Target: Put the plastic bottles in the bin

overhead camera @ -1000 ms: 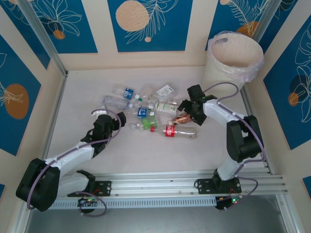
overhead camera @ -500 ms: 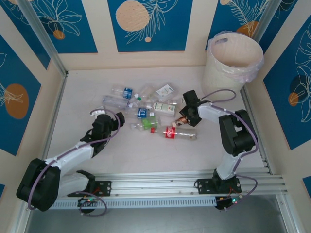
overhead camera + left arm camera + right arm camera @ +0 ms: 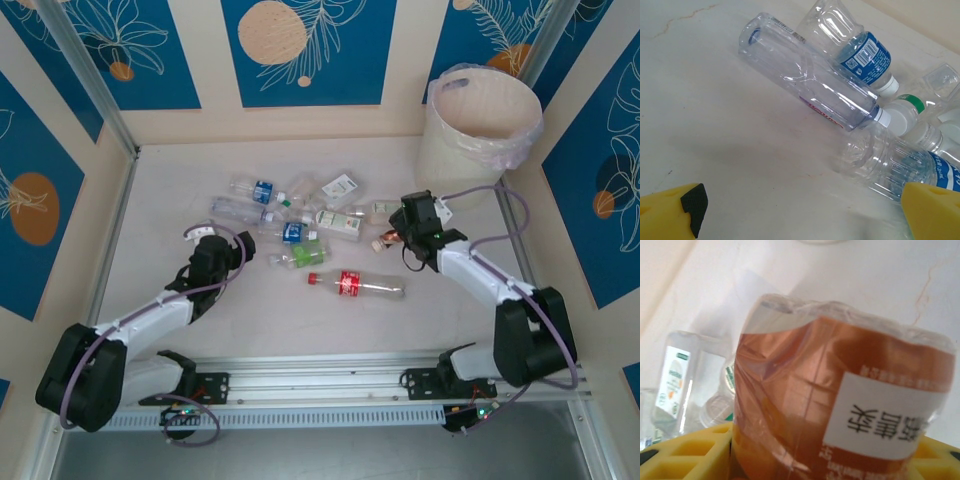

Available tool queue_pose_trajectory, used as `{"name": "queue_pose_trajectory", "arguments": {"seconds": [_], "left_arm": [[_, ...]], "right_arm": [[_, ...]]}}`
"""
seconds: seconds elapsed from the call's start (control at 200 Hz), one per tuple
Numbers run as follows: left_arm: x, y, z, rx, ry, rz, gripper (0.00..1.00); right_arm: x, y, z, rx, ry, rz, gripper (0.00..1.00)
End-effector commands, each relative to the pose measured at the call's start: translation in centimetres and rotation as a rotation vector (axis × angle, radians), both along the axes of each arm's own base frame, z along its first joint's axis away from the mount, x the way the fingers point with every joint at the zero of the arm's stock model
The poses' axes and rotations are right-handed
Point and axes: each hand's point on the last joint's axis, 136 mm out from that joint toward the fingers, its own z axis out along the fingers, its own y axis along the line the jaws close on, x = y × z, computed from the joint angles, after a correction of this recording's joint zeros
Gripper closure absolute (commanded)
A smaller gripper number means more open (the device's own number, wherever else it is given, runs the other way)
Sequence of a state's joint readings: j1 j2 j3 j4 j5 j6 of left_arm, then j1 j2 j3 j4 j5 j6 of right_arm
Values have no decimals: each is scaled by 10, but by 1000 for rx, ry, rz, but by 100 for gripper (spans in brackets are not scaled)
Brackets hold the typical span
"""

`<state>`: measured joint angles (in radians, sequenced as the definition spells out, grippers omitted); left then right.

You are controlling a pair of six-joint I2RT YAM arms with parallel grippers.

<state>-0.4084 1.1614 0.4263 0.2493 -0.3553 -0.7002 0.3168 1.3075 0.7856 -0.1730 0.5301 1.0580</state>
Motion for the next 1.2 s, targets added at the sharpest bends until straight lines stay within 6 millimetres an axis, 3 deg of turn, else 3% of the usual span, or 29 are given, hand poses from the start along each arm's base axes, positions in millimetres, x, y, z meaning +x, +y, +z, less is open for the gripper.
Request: {"name": "queue_pose_trajectory", "arguments": {"seconds": [0.0, 0.285, 0.465, 0.565, 0.745, 1.02, 1.1, 1.19], "left_arm": [[1, 3, -4, -26, 6, 21, 0], [3, 3, -9, -54, 21, 33, 0], [6, -2, -9, -83, 30, 23, 0], [8, -6, -11, -103, 41, 15, 0], [9, -8, -15, -123, 61, 14, 0], [4, -3, -16, -123, 72, 27, 0], [4, -2, -16, -123, 70, 32, 0], [2, -1, -16, -126, 71, 37, 0]], "right_arm": [[7, -6, 40, -67, -196, 33, 66], [-9, 4, 109, -131, -412, 229, 74], [-14, 17, 163, -178, -537, 383, 92], [-11, 19, 195, -203, -599, 442, 100], [8, 15, 246, -283, -678, 544, 100], [66, -42, 302, -356, -697, 370, 100], [86, -68, 311, -350, -685, 272, 100], [108, -102, 315, -364, -678, 118, 94]]}}
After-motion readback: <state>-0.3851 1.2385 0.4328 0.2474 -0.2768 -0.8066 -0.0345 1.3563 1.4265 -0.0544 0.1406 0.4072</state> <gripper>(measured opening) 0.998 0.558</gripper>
